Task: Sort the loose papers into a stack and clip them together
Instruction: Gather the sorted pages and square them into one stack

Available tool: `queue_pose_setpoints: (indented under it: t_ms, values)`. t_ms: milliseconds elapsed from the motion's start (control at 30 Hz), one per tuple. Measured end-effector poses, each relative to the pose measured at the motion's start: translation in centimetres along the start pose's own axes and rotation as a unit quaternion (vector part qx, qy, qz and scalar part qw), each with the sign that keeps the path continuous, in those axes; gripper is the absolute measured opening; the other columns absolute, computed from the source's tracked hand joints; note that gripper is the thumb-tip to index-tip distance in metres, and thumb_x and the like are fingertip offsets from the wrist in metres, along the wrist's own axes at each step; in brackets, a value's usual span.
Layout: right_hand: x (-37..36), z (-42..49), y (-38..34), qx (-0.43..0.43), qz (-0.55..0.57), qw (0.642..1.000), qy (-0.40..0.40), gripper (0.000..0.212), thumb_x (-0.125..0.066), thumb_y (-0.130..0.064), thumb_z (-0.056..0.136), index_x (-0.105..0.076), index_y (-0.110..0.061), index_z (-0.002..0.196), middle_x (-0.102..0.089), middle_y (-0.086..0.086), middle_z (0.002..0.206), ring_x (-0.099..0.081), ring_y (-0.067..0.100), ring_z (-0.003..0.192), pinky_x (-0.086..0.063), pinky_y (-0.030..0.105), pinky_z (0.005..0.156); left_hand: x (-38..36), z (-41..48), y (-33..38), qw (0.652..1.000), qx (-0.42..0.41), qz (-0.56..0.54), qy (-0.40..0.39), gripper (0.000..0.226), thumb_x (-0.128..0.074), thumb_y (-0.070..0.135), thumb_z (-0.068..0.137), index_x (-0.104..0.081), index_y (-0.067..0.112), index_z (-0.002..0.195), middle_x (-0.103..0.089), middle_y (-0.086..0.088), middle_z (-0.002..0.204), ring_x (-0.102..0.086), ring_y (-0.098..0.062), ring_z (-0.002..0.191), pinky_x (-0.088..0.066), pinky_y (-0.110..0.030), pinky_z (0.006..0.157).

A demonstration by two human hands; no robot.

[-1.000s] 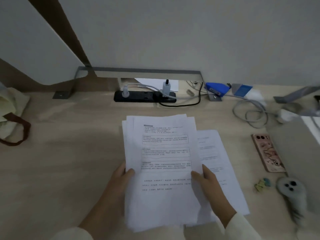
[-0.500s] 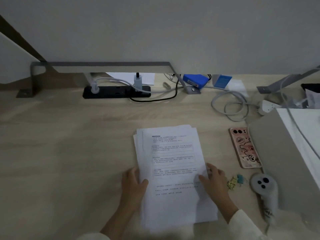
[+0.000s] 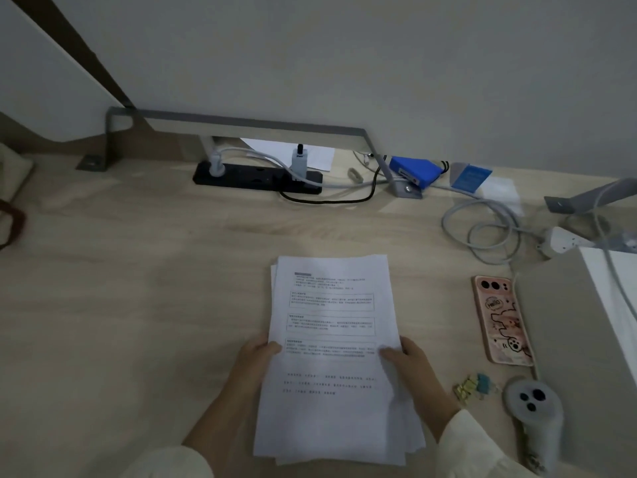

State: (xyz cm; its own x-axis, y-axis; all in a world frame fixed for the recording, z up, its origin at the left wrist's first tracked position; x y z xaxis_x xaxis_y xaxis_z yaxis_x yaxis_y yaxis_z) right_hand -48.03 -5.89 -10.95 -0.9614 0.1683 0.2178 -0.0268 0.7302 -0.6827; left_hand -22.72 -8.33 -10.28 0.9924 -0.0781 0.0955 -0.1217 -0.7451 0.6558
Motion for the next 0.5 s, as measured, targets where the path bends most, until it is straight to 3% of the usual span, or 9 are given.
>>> queue_pose_setpoints:
  t_ms: [33,133,200,267,333,433,500]
  values:
    - [-0.5,-0.2,-0.3,0.012,0.014,1.000,-0.015,0.019,-0.053,-0.003,0.086,-0.053,-0.009,0.104,-0.062,0.005,0.092,-0.060,0.020,0.080,-0.049,0.027,0.063,0.2,0.1,-0.2,1.000,0.014,-0.003,0.009,0.019,-0.059,0.015,0.071,-0.071,0.007,0.083,-0.073,-0.009,0.079,-0.067,-0.030,0.081,-0.049,-0.034,0.074]
    - [-2.0,-0.9,-0.9,0.043,0.025,0.998,-0.047,0.024,-0.051,-0.002,0.086,-0.056,-0.019,0.102,-0.066,0.004,0.101,-0.064,0.023,0.090,-0.053,0.032,0.073,1.5,1.2,-0.7,0.998,0.017,0.004,0.052,0.052,-0.058,0.028,0.053,-0.068,0.005,0.098,-0.070,-0.013,0.094,-0.066,-0.030,0.089,-0.052,-0.037,0.082]
    - [-2.5,-1.5,-1.7,0.062,0.029,0.996,-0.061,0.025,-0.051,-0.002,0.087,-0.059,-0.018,0.104,-0.068,0.005,0.103,-0.067,0.025,0.090,-0.055,0.037,0.077,2.7,1.5,-0.6,0.997,0.013,0.010,0.071,0.060,-0.060,0.031,0.050,-0.066,0.002,0.103,-0.069,-0.013,0.098,-0.066,-0.030,0.090,-0.054,-0.040,0.084]
    - [-3.1,-2.1,-3.1,0.091,0.037,0.992,-0.079,0.024,-0.052,-0.005,0.089,-0.060,-0.015,0.109,-0.070,0.008,0.104,-0.069,0.027,0.089,-0.057,0.040,0.078,3.0,1.4,0.0,0.999,0.006,-0.020,0.042,0.056,-0.065,0.027,0.057,-0.066,0.001,0.106,-0.070,-0.016,0.102,-0.067,-0.031,0.092,-0.054,-0.041,0.085]
    - [-3.4,-3.2,-5.4,0.137,0.041,0.985,-0.099,0.023,-0.053,-0.009,0.089,-0.060,-0.018,0.109,-0.070,0.009,0.106,-0.070,0.026,0.091,-0.056,0.044,0.081,3.2,0.7,1.1,0.999,-0.017,-0.044,0.003,0.043,-0.069,0.019,0.070,-0.065,0.005,0.111,-0.071,-0.013,0.106,-0.069,-0.028,0.092,-0.056,-0.037,0.077]
    - [-3.5,-5.2,-9.7,0.212,0.045,0.968,-0.129,0.025,-0.054,-0.010,0.089,-0.060,-0.016,0.113,-0.068,0.010,0.111,-0.067,0.029,0.097,-0.054,0.048,0.085,4.2,-0.8,4.7,0.991,-0.104,-0.081,-0.030,0.033,-0.066,0.015,0.078,-0.061,0.020,0.110,-0.074,0.006,0.101,-0.071,-0.013,0.086,-0.054,-0.022,0.060]
    - [-3.1,-6.7,-12.6,0.261,0.072,0.952,-0.145,0.028,-0.053,-0.008,0.087,-0.059,-0.013,0.114,-0.068,0.010,0.111,-0.066,0.028,0.099,-0.056,0.043,0.084,5.2,-2.7,8.4,0.978,-0.186,-0.090,-0.030,0.037,-0.066,0.016,0.074,-0.061,0.026,0.110,-0.073,0.013,0.101,-0.069,-0.009,0.092,-0.053,-0.022,0.067]
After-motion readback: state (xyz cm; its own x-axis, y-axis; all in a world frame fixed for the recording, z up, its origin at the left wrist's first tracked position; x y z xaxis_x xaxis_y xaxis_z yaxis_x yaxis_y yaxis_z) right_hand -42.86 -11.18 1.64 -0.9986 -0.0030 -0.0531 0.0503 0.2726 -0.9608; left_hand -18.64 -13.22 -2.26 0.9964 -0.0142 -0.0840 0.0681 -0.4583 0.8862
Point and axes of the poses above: each hand's wrist, its own z-axis towards the middle knuckle, its own x-axis out of the back of the hand, y = z × x, the point moved 7 cm from there along z, towards the middle knuckle
